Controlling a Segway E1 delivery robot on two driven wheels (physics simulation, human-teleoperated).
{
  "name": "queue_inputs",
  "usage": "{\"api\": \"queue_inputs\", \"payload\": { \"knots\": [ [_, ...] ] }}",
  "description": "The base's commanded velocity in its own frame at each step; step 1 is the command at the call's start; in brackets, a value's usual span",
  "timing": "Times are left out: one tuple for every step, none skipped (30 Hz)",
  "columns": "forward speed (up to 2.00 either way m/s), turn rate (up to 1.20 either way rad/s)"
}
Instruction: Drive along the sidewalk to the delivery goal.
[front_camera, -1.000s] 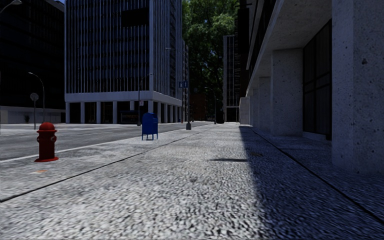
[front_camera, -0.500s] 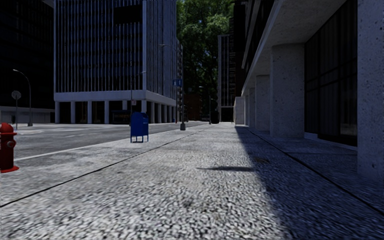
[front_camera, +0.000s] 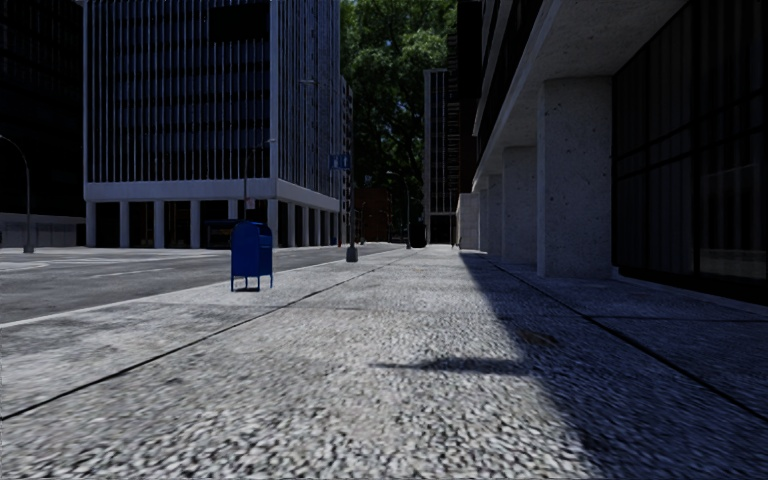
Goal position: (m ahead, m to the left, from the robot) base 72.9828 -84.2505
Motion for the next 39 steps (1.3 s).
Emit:
{"api": "queue_inputs", "payload": {
  "knots": [
    [1.41,-0.15],
    [1.41,-0.26],
    [1.41,-0.44],
    [1.41,-0.61],
    [1.41,-0.71],
    [1.41,-0.71],
    [1.41,-0.75],
    [1.41,-0.76],
    [1.41,-0.77],
    [1.41,-0.77],
    [1.41,-0.27],
    [1.41,-0.06],
    [1.41,0.00],
    [1.41,0.00],
    [1.41,0.00],
    [1.41,0.00],
    [1.41,0.00],
    [1.41,0.00],
    [1.41,0.00],
    [1.41,0.00],
    [1.41,0.00],
    [1.41,0.00],
    [1.41,0.00],
    [1.41,0.00],
    [1.41,0.00],
    [1.41,0.00],
    [1.41,0.00],
    [1.41,0.00],
    [1.41,0.00],
    [1.41,0.00],
    [1.41,0.00],
    [1.47,0.00],
    [1.65,0.00],
    [1.88,0.00],
    [2.00,0.00],
    [2.00,0.00],
    [2.00,0.00],
    [2.00,0.00],
    [2.00,0.00]
  ]
}}
